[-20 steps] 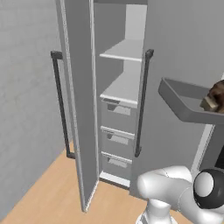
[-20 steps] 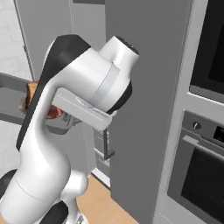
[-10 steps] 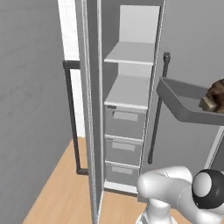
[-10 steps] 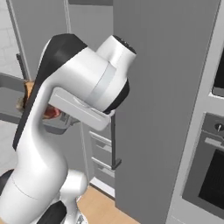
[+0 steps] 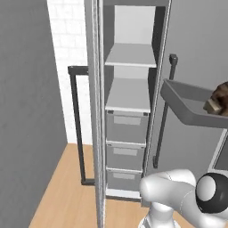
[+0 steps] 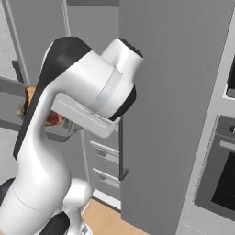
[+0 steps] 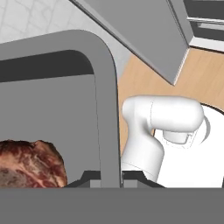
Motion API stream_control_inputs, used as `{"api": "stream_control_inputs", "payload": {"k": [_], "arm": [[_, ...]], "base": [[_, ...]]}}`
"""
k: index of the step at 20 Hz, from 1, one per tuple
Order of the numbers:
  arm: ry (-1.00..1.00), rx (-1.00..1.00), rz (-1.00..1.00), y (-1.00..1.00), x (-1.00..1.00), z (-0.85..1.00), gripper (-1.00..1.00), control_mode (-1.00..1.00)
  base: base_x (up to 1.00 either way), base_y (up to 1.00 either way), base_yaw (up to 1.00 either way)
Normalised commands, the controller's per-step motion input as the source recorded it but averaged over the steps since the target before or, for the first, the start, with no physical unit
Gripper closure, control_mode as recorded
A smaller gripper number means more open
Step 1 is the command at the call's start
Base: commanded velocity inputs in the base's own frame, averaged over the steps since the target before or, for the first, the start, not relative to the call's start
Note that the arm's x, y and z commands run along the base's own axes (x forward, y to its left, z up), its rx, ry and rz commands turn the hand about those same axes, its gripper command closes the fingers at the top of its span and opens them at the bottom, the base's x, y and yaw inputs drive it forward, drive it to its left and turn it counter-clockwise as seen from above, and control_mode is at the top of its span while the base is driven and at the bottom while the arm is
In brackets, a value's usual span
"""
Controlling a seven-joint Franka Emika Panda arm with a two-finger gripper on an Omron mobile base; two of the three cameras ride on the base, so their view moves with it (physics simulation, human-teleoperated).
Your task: Take the meat container that has the steak and place it on the second highest rack of the freezer. Then take the vegetable container that has the mushroom and onion and place it on the highest rack of the freezer.
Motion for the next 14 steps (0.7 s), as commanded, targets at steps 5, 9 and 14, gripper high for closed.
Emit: {"api": "stream_control_inputs", "payload": {"k": [5, 9, 14], "arm": [[0.00, 0.00, 0.00, 0.00, 0.00, 0.00, 1.00, 1.00], [0.00, 0.00, 0.00, 0.00, 0.00, 0.00, 1.00, 1.00], [0.00, 0.00, 0.00, 0.00, 0.00, 0.00, 1.00, 1.00]], "base": [[0.35, 0.08, -0.27], [0.56, 0.00, -0.26], [0.70, 0.02, -0.19]]}}
